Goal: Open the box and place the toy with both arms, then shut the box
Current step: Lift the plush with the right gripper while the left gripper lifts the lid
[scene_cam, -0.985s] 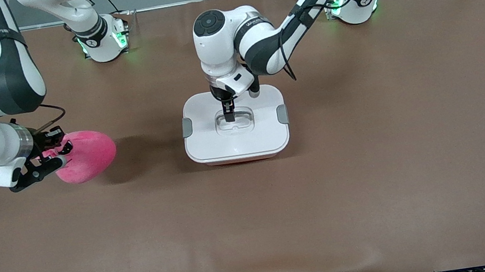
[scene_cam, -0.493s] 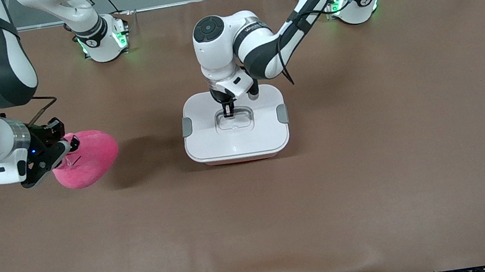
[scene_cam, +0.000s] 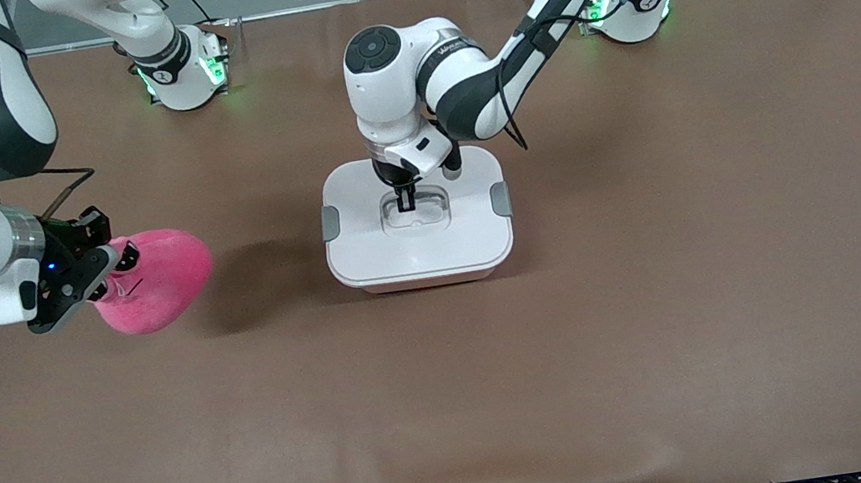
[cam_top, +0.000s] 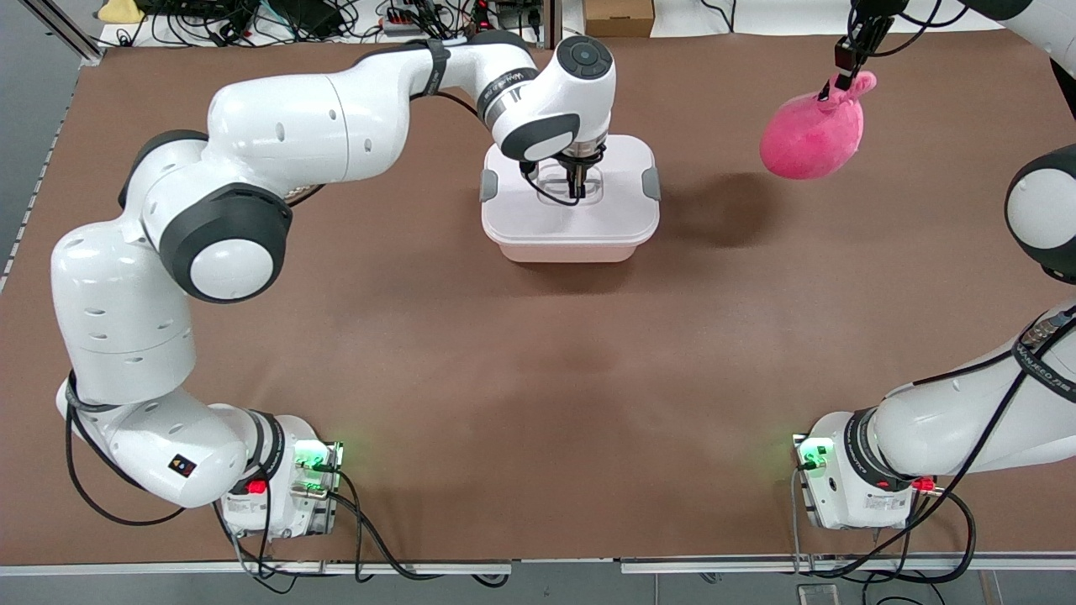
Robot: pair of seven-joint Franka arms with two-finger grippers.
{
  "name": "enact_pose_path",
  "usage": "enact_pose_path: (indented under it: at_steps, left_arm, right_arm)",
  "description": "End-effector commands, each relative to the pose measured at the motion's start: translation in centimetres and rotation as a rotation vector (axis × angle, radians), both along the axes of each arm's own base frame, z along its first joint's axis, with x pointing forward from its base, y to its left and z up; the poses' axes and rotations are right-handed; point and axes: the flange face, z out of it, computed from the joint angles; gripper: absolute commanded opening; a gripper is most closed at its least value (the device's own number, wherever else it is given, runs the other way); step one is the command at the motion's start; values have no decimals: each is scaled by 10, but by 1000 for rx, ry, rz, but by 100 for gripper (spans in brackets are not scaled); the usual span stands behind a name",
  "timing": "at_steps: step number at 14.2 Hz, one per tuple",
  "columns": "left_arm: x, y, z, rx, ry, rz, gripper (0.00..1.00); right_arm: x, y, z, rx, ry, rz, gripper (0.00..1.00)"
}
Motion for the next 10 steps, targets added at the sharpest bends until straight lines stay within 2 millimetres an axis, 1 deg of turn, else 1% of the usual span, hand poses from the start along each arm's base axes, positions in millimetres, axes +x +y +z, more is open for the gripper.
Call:
enact_pose_path:
  at_steps: [1, 3, 5, 6, 8, 9, 10]
  left_arm:
    - [-5, 1, 30, -11, -32, 41, 0]
    - [-7, 6, 44, 9, -28, 49, 0]
    - [-10, 12, 67, 21, -45, 51, 0]
    - [-8, 18, 78, 31, -50, 46, 0]
    - [4, 40, 103, 48, -35, 11, 0]
    - [8, 51, 116, 53, -28, -21, 0]
    - [21, 69, 127, 64, -18, -51, 0]
  right_arm:
    - [-4, 21, 9, 13, -1, 39, 0]
    - [-6, 36, 10, 8, -6, 68, 0]
    - [-7, 40, 11, 17, -5, 71, 0]
    - [-9, 48, 14, 22, -10, 86, 0]
    - [-14, 67, 20, 32, -19, 126, 0]
    - [-19, 87, 25, 36, -29, 161, 0]
    - [-22, 104, 31, 37, -40, 184, 0]
